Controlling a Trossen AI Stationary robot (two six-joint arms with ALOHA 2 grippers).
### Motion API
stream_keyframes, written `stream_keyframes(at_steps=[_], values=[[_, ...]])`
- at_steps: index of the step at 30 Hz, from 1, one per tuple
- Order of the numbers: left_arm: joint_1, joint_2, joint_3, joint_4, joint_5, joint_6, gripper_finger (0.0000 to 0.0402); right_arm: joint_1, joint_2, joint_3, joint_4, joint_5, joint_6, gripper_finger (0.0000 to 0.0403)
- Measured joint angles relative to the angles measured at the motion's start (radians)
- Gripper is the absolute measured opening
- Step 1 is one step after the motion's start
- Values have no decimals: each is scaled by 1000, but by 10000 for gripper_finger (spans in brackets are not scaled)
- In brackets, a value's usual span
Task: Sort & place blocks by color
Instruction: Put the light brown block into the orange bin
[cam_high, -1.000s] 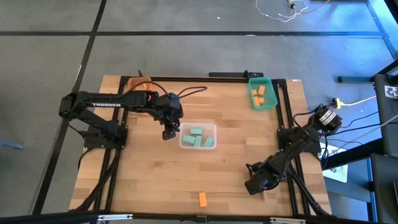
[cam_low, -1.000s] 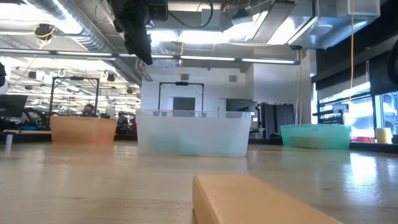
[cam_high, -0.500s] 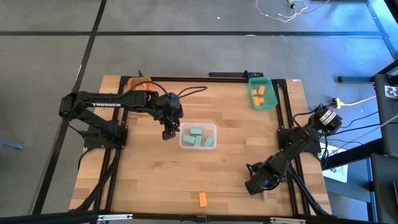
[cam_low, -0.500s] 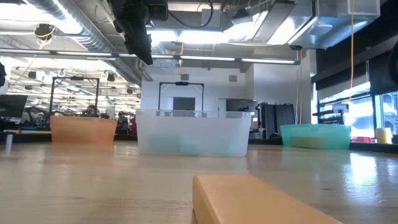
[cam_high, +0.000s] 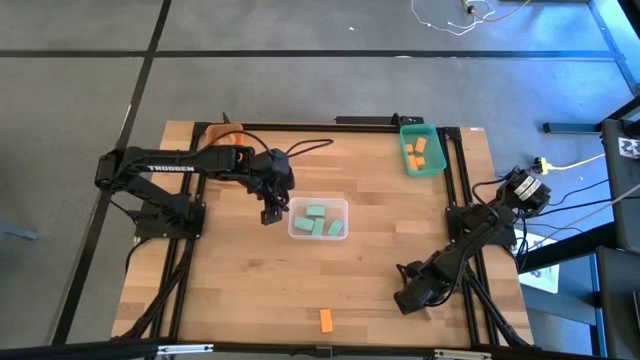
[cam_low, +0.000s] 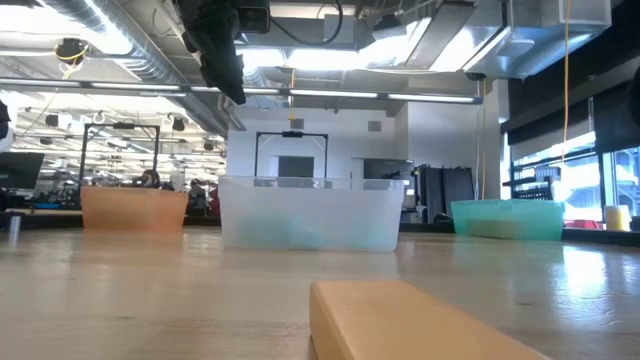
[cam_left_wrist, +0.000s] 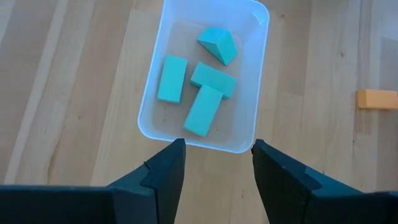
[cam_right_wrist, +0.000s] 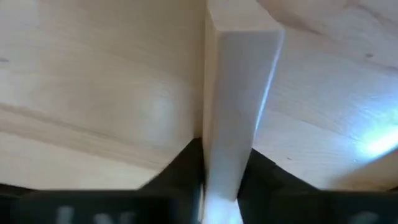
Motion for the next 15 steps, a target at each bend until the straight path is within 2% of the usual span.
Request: stream_keyframes(at_steps=[1, 7, 10, 15], values=[[0, 0, 0, 0, 0, 0, 176, 0, 0, 0, 0, 4, -10, 54], [0, 0, 0, 0, -3, 5, 176, -17, -1, 1, -1, 27, -96, 57], [0, 0, 0, 12, -6, 69, 176, -46, -17, 9, -19, 52, -200, 57], [0, 0, 0, 108, -6, 213, 176, -124, -83, 8, -89, 222, -389, 57]])
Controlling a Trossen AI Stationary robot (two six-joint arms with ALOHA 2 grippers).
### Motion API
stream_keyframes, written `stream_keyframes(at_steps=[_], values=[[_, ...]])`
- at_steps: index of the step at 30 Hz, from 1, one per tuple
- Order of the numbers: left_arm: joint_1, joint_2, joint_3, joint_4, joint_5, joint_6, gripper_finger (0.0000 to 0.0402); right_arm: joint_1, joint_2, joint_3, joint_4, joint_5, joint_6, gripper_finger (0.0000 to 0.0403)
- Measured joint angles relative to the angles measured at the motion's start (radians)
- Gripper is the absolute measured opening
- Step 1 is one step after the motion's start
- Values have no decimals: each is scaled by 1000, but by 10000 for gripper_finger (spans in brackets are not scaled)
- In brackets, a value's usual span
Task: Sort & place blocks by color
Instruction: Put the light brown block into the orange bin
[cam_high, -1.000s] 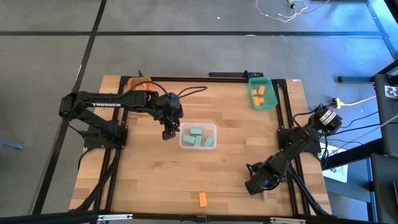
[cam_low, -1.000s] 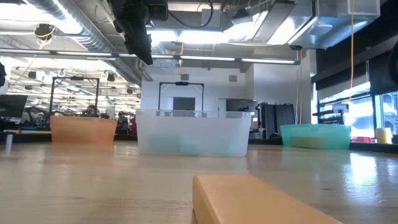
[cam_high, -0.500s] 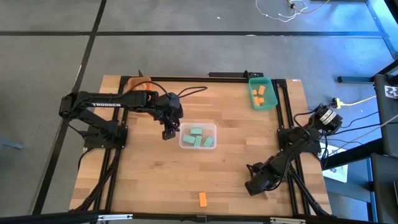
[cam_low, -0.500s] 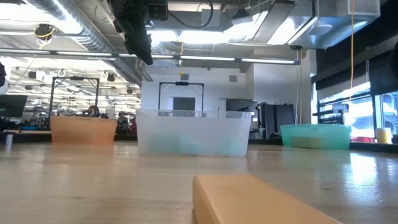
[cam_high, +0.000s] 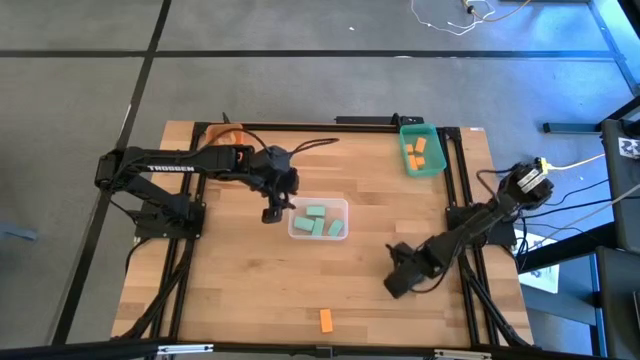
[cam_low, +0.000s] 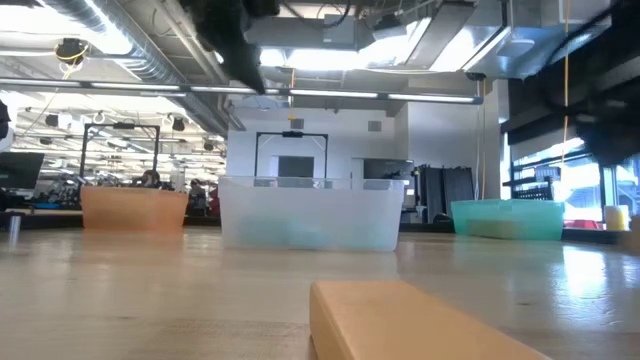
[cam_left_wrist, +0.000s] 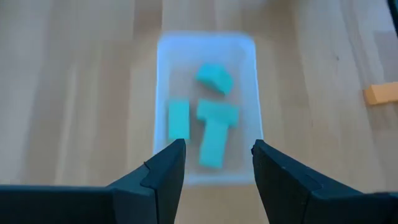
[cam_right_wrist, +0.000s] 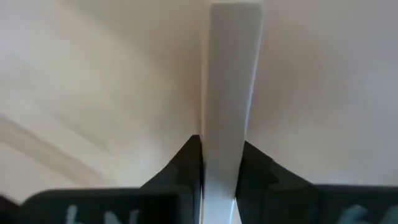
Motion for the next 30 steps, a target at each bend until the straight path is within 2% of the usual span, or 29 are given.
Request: stream_keyframes(at_steps=[3, 9, 14, 21, 26, 30], values=[[0, 0, 0, 84, -1, 123, 176, -50, -46, 0, -17, 119, -126, 57], [4, 0, 0, 232, 0, 324, 176, -196, -102, 0, -19, 219, -527, 57], [33, 12, 1, 331, 25, 296, 176, -335, -127, 36, -37, 285, -865, 57], [70, 55, -1, 376, 92, 252, 176, -525, -128, 203, -48, 355, -1303, 57], [72, 87, 1, 437, 137, 222, 176, -620, -130, 323, -47, 356, -1531, 57], [68, 95, 1, 480, 108, 202, 176, -659, -130, 391, -49, 356, -1641, 57]])
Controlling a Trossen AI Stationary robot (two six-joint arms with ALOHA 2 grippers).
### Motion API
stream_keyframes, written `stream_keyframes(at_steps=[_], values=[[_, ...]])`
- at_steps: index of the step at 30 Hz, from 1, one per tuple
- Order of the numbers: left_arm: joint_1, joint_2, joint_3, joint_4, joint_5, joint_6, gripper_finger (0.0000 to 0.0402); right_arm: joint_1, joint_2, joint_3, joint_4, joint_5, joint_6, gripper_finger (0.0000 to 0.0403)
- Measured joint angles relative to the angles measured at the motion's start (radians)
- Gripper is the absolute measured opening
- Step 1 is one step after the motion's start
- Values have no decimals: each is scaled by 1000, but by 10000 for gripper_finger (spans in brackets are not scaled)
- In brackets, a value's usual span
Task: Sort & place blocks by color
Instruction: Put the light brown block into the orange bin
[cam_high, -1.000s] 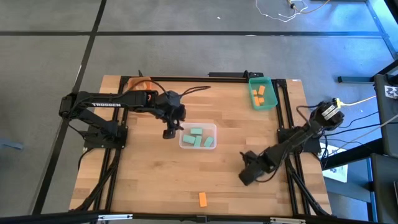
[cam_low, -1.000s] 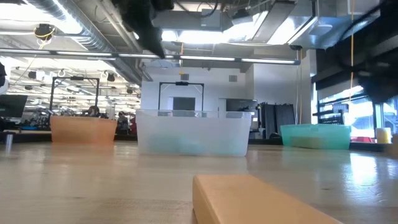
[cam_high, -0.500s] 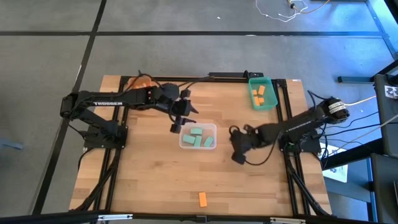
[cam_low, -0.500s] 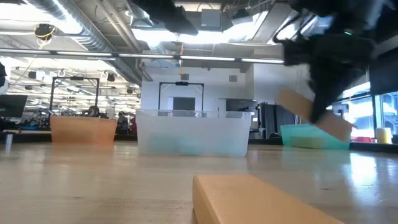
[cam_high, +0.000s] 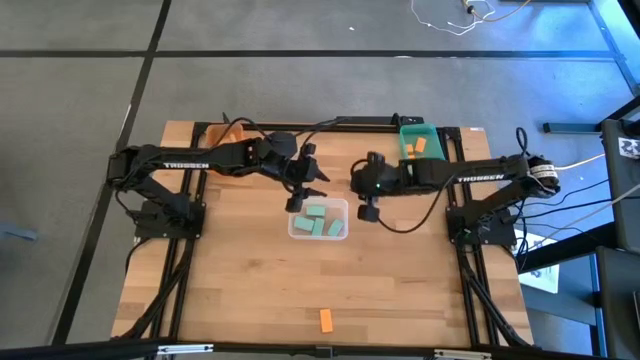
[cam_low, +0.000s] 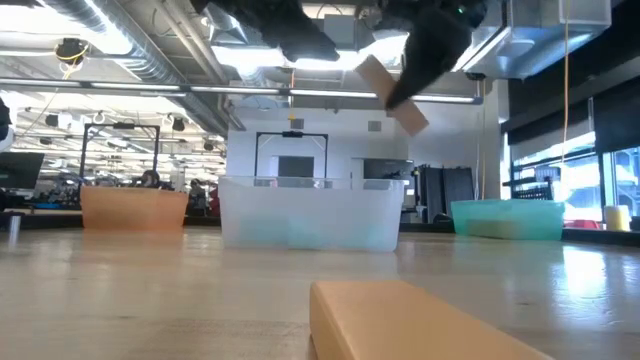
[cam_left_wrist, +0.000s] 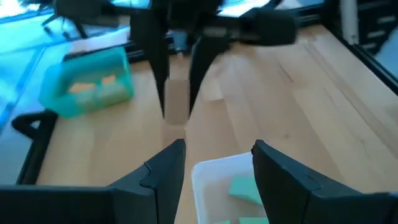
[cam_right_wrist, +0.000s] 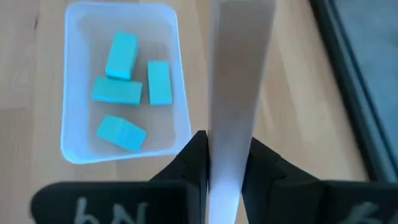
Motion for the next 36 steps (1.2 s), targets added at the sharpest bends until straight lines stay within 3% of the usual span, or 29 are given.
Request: stream_keyframes(at_steps=[4, 9, 19, 23, 28, 36], values=[[0, 3, 0, 54, -28, -29, 176, -19, 0, 33, 6, -4, -54, 57], [-9, 3, 0, 109, -152, -27, 176, -26, 0, 34, 2, -4, -91, 57], [-8, 20, 0, 170, -153, -84, 176, -27, 3, 34, 3, -4, -115, 57], [-8, 37, -3, 201, -96, -126, 176, -30, 3, 34, 5, -5, -115, 57], [-8, 49, -1, 212, -129, -109, 176, -30, 3, 34, 8, -5, -115, 57], [-4, 89, -1, 227, -101, -111, 176, -30, 3, 34, 13, -7, -116, 57]])
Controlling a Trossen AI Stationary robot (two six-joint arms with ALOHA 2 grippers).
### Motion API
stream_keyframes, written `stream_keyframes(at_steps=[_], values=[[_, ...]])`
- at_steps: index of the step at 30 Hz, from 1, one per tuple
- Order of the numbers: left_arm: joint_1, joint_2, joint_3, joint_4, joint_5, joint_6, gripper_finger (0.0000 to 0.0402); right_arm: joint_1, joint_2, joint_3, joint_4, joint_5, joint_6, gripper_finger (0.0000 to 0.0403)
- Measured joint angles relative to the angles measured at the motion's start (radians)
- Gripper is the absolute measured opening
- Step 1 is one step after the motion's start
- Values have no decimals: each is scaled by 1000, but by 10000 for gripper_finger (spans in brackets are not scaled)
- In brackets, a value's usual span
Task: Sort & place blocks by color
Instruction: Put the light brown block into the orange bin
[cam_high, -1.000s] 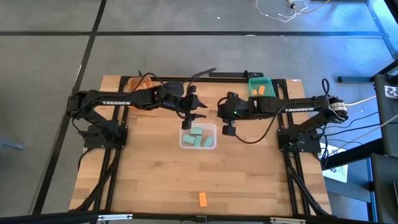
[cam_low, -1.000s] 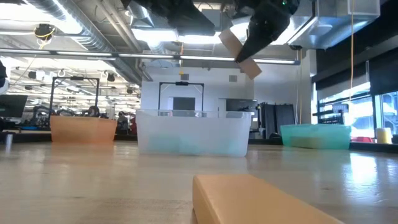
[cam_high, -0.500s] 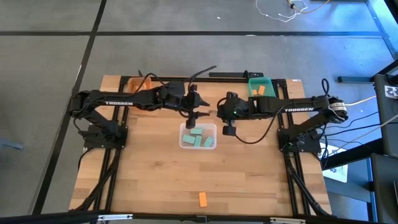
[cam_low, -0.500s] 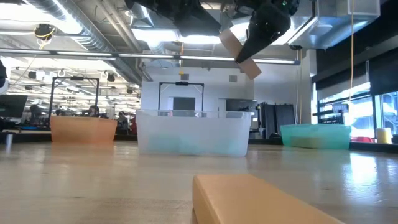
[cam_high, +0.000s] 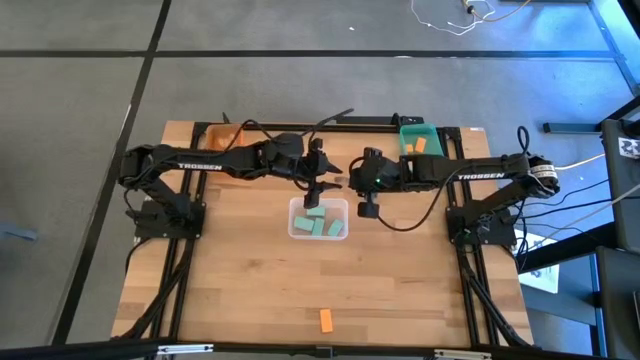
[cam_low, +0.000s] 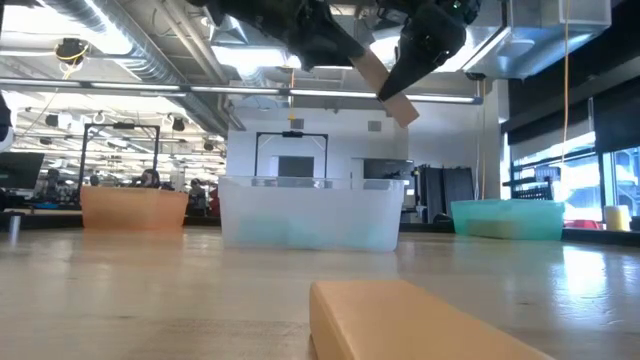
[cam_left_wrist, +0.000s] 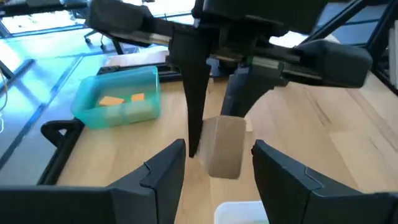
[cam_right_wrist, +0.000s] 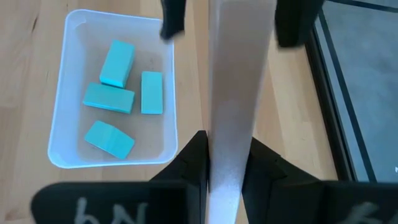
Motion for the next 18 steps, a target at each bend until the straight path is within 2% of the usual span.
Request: stream_keyframes(at_steps=[10, 14, 18], values=[[0, 46, 0, 71, 30, 8, 162, 0, 0, 0, 0, 0, 0, 57], [0, 44, 0, 74, 32, 9, 123, 0, 0, 0, 0, 0, 0, 57], [0, 44, 0, 77, 24, 20, 65, 0, 0, 0, -2, -2, 5, 57]])
